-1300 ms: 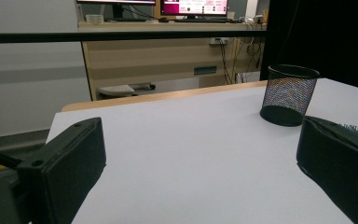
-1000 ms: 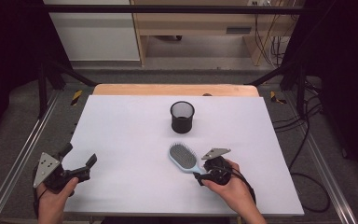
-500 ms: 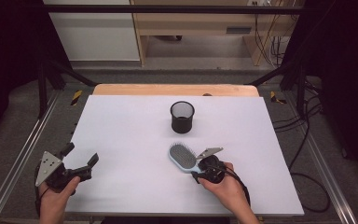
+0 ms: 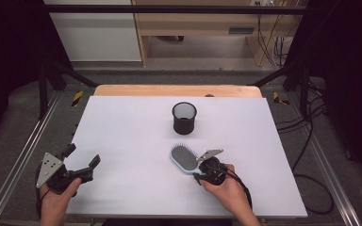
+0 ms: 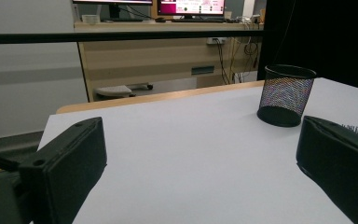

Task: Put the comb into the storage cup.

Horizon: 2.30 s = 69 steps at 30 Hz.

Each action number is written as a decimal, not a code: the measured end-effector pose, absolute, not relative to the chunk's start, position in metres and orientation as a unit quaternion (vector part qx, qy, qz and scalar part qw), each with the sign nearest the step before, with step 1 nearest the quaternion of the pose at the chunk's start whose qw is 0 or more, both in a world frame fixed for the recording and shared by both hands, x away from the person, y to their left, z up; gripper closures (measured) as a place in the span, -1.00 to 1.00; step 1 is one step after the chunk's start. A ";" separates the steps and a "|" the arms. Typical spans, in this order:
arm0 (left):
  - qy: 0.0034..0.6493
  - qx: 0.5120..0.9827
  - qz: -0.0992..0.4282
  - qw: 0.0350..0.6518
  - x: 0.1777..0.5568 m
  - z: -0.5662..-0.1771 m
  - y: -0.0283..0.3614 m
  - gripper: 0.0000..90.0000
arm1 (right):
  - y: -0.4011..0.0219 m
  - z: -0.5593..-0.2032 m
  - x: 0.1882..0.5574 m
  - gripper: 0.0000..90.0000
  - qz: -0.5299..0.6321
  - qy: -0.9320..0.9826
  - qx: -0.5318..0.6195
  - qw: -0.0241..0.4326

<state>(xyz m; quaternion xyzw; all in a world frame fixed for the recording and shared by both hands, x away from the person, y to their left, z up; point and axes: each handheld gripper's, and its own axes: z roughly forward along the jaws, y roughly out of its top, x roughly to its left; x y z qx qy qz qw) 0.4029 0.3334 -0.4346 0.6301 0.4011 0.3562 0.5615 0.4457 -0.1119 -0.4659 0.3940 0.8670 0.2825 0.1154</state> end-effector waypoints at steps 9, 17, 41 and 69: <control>0.399 0.631 0.352 0.564 0.403 -0.434 0.332 -0.96 | -0.109 -0.465 0.445 0.42 0.273 0.870 0.392 0.122; 0.396 0.633 0.350 0.565 0.400 -0.434 0.326 -0.96 | -0.111 -0.465 0.445 0.53 0.272 0.871 0.390 0.120; 0.390 0.647 0.330 0.565 0.399 -0.434 0.314 -0.94 | -0.138 -0.449 0.440 0.54 0.337 0.840 0.396 0.158; 0.323 0.667 0.333 0.583 0.425 -0.395 0.254 -0.96 | -0.141 -0.421 0.441 0.54 0.406 0.802 0.384 0.210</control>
